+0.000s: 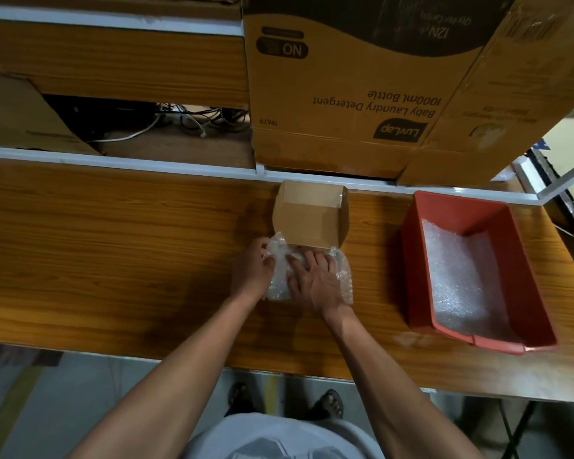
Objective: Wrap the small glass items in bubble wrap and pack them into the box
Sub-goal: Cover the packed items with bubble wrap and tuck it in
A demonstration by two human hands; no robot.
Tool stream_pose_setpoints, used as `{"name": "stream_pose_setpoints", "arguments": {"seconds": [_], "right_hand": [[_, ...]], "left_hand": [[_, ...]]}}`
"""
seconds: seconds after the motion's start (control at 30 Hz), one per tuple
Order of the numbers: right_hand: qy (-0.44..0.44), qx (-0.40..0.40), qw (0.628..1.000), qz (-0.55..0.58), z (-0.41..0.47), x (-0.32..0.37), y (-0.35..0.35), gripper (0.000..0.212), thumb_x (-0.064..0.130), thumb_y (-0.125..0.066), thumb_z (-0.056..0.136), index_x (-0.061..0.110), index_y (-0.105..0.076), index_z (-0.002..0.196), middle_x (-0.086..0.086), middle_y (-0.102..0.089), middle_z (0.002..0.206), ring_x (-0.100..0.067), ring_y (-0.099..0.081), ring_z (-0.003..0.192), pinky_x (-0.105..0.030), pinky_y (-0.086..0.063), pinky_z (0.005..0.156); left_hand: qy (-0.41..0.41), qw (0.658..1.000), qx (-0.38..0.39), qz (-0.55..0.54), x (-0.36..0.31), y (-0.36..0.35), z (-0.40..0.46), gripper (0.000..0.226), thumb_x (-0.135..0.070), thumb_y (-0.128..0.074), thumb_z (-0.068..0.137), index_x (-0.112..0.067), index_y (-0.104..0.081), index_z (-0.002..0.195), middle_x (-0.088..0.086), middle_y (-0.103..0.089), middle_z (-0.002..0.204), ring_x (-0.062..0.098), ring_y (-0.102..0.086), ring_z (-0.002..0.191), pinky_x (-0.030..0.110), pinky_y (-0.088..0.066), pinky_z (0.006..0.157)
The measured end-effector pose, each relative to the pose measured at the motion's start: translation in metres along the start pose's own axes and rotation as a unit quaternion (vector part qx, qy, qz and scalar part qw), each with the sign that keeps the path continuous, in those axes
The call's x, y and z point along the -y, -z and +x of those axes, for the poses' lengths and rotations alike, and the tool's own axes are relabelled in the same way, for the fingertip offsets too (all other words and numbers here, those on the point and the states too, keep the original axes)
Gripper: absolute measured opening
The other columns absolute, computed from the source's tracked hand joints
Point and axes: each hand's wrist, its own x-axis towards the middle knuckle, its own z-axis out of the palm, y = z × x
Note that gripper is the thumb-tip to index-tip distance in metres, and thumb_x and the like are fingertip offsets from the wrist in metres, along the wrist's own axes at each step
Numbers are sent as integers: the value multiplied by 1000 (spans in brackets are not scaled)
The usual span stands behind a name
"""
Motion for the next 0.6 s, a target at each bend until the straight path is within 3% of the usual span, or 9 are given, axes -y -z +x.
{"name": "stream_pose_setpoints", "arguments": {"seconds": [0.1,0.17,0.3,0.43,0.6], "right_hand": [[-5,10,1000,7,-2,-2,-6,54,49,-30,108,26,-43,156,-10,-42,158,-31,-33,148,-57,-21,124],[-8,16,1000,15,-3,-3,-8,55,50,-27,110,26,-40,157,-10,-39,160,-32,-29,150,-56,-19,125],[-21,24,999,25,-4,-4,-9,56,52,-25,110,24,-37,157,-11,-36,162,-34,-27,150,-55,-20,125],[-26,21,999,25,-3,-4,-9,62,53,-25,109,18,-33,159,-11,-38,161,-34,-31,149,-54,-20,126],[-38,33,999,-18,-2,-2,-13,62,54,-22,110,22,-32,162,-9,-37,163,-36,-30,153,-65,-6,127]], "left_hand": [[-71,996,6,54,-1,-3,-1,25,-22,-61,106,-19,-66,131,1,-73,116,18,-69,98,28,-53,74],[-117,988,19,102,0,-5,-2,25,-18,-58,106,-16,-68,129,5,-72,118,22,-66,103,30,-50,80],[-187,938,55,287,3,-12,-3,31,-23,-53,105,-16,-65,133,5,-60,136,27,-48,121,38,-44,97],[-147,905,39,397,1,-12,-7,31,-41,-51,103,-29,-65,127,5,-45,132,30,-39,123,46,-37,94],[-104,905,98,401,1,-14,0,44,-55,-44,101,-34,-56,138,4,-35,150,31,-30,137,51,-30,106]]}}
